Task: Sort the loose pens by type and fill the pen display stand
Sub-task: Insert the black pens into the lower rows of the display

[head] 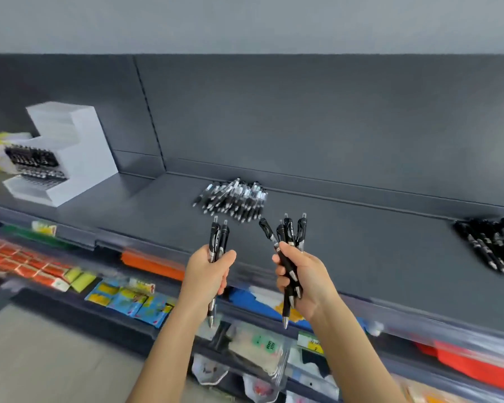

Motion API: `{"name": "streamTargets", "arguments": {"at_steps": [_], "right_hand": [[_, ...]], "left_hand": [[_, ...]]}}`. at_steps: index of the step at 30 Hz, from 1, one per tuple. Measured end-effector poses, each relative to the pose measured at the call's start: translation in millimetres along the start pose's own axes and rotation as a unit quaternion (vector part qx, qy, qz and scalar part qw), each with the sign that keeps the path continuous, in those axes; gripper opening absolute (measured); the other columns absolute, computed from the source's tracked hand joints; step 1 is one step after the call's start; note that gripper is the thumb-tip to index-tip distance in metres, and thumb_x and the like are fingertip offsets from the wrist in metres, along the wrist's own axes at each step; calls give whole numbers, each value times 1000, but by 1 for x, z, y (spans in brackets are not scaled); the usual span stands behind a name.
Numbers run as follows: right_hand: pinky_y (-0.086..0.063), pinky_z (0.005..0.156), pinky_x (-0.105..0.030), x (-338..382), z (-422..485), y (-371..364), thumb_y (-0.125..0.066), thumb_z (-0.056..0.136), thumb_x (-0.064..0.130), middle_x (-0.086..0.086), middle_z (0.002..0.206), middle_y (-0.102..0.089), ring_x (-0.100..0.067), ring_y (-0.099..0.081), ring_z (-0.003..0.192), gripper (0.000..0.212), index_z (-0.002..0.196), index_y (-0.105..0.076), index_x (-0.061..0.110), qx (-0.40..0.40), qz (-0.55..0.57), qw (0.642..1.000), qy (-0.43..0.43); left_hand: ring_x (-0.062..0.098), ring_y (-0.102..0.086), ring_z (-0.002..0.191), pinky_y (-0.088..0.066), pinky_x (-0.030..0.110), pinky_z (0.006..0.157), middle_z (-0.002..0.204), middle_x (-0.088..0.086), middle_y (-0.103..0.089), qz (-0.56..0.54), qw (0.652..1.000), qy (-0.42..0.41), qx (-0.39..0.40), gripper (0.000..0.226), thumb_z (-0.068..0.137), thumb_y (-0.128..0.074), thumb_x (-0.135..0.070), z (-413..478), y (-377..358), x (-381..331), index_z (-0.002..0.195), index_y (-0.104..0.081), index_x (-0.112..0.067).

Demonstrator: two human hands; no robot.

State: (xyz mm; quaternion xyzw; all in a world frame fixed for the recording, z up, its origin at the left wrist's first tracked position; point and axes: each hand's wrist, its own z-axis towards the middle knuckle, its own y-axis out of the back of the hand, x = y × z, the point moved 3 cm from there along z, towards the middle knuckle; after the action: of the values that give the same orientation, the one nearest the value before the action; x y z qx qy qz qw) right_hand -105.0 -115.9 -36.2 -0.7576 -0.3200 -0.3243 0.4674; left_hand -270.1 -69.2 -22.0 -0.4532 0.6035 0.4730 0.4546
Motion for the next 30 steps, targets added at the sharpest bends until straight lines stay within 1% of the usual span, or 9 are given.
{"name": "streamTargets", "arguments": {"at_steps": [3,7,13,16,20,24,26,28,30], "right_hand": [[-34,37,-18,-39,0,-58,-60,90,12,-6,70,-61,-11,-45,51,12,98,-57,3,38,-16,999,-29],[-32,37,-17,-78,3,-127,-62,89,13,-7,72,-62,-11,-46,53,12,94,-57,3,91,-56,993,-58],[-32,37,-17,-115,28,-198,-64,88,15,-8,77,-63,-10,-46,51,10,92,-64,6,130,-84,985,-78],[-35,38,-18,-128,56,-235,-67,86,17,-5,73,-64,-8,-46,45,12,91,-66,6,142,-114,980,-74],[-33,40,-19,-145,108,-291,-69,84,11,-7,73,-64,-12,-43,53,10,84,-64,3,157,-108,980,-61],[-30,39,-21,-152,160,-347,-73,78,7,-10,64,-49,-14,-37,49,18,86,-66,-7,170,-119,977,-45],[-29,38,-22,-149,183,-373,-74,76,5,-5,58,-43,-13,-34,45,16,79,-59,0,172,-134,976,-26],[-30,39,-22,-146,206,-396,-74,76,3,1,55,-41,-12,-33,45,26,71,-50,11,166,-154,974,3],[-29,40,-23,-146,226,-415,-73,77,4,1,54,-42,-12,-33,46,27,70,-49,13,161,-161,973,24]], "left_hand": [[10,-36,38,-33,24,41,50,-1,-42,13,999,-7,-39,24,91,-59,-16,-10,64,11,73,-44,-12],[10,-38,41,-32,23,40,55,0,-45,-33,995,1,-89,19,91,-60,-15,-16,137,25,77,-48,-10],[9,-39,41,-33,21,40,54,-2,-46,-53,987,15,-152,22,91,-61,-18,2,214,43,76,-47,-10],[8,-38,39,-33,20,39,50,-5,-46,-45,985,22,-166,21,92,-60,-18,25,245,47,77,-48,-9],[8,-38,38,-34,19,40,51,-3,-46,-14,984,28,-177,22,92,-59,-19,74,289,50,76,-47,-10],[9,-40,41,-35,21,42,56,-1,-48,11,984,33,-177,19,92,-59,-19,134,333,43,78,-49,-10],[9,-41,40,-35,21,42,55,-1,-48,24,983,29,-180,19,92,-59,-20,164,353,37,79,-50,-10],[10,-41,41,-34,23,43,58,0,-49,24,982,18,-185,19,92,-59,-20,190,371,31,79,-49,-10],[10,-41,42,-34,24,43,59,2,-49,17,982,7,-188,20,92,-59,-20,213,388,29,79,-47,-10]]}}
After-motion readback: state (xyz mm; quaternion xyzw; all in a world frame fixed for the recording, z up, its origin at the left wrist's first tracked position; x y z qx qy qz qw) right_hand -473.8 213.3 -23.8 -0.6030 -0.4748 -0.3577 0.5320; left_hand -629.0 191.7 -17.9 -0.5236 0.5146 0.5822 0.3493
